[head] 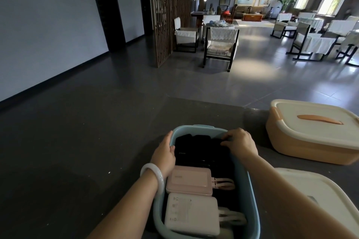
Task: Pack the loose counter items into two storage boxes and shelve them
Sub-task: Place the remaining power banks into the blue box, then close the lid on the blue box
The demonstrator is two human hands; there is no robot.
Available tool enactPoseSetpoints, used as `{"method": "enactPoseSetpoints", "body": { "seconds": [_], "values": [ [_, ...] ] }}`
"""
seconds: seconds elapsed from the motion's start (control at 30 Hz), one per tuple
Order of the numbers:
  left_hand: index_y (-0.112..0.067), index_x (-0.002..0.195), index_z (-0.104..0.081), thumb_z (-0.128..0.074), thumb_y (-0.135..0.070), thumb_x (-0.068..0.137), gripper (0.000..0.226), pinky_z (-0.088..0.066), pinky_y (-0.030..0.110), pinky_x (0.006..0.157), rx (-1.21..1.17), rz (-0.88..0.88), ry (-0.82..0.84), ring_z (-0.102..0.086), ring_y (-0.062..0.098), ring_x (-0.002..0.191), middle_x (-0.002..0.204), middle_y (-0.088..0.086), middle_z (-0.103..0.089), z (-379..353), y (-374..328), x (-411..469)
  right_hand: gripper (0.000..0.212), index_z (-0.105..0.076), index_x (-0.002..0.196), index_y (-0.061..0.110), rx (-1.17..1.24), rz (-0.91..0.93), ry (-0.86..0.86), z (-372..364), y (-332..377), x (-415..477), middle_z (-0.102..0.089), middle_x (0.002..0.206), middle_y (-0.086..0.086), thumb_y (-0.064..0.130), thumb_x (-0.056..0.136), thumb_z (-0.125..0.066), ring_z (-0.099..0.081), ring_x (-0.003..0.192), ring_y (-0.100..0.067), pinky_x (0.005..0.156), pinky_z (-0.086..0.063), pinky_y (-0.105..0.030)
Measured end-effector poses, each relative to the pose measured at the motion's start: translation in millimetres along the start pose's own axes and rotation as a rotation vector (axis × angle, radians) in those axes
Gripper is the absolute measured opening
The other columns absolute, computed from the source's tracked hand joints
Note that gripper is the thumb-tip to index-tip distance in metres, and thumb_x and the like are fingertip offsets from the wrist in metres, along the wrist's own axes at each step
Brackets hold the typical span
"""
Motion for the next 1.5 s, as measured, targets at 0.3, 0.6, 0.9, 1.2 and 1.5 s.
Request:
{"method": "enactPoseSetpoints", "body": {
  "seconds": [0.3,0.6,0.9,1.2,1.5],
  "values": [
    [-0.032,0.154,-0.021,-0.036,-0.017,0.105,0.053,-0.033,0.041,0.115,0.006,-0.009,0.009,-0.033,0.021,0.143,0.157,-0.001,-0.033,-0.7,-0.1,0.1,0.031,-0.068,0.115,0.024,-0.1,0.08,0.011,-2.4,11.9,-5.8,-0.053,0.114,-0.005,0.026,0.084,-0.071,-0.046,0.114,-0.029,0.098,-0.036,-0.035],
    [-0.029,0.154,-0.023,-0.037,-0.015,0.104,0.054,-0.029,0.033,0.116,0.001,-0.027,0.014,-0.032,0.016,0.143,0.158,-0.004,-0.03,2.8,-3.6,-2.7,0.04,-0.058,0.129,0.019,-0.02,0.225,0.031,-20.1,53.7,-62.1,-0.05,0.134,-0.001,0.023,0.089,-0.064,-0.041,0.126,-0.022,0.107,-0.029,-0.027],
    [-0.027,0.156,-0.007,-0.047,-0.026,0.102,0.067,-0.036,0.022,0.096,0.215,-0.084,0.083,-0.041,0.019,0.136,0.161,0.0,-0.014,0.1,-7.9,-21.1,0.063,-0.035,0.148,0.017,-0.011,0.148,0.147,-21.3,42.8,-87.3,-0.03,0.154,-0.002,0.041,0.094,-0.056,-0.027,0.142,-0.02,0.115,-0.022,-0.029],
    [-0.023,0.152,-0.028,-0.038,-0.041,0.102,0.053,-0.011,0.041,0.122,0.672,-0.173,0.066,0.002,0.029,0.151,0.163,0.007,0.007,-14.2,-18.0,-59.7,0.053,-0.043,0.143,0.021,-0.031,0.217,0.061,13.2,27.8,-122.4,-0.036,0.147,0.009,0.033,0.094,-0.058,-0.037,0.136,-0.013,0.108,-0.028,-0.02],
    [-0.019,0.151,-0.027,-0.033,-0.038,0.104,0.051,-0.003,0.044,0.122,0.822,-0.461,0.132,-0.001,0.025,0.151,0.163,0.004,-0.01,-89.3,-104.1,-105.2,0.046,-0.053,0.133,0.013,-0.058,0.1,0.028,55.0,-52.5,-146.4,-0.048,0.137,-0.003,0.025,0.09,-0.065,-0.046,0.129,-0.022,0.103,-0.032,-0.023]
  ]
}}
Point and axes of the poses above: each hand's wrist, its own x-axis towards the middle knuckle, its own z-axis out of the back of the hand, y = z × x, the point moved 7 cm from there along x, towards the middle knuckle
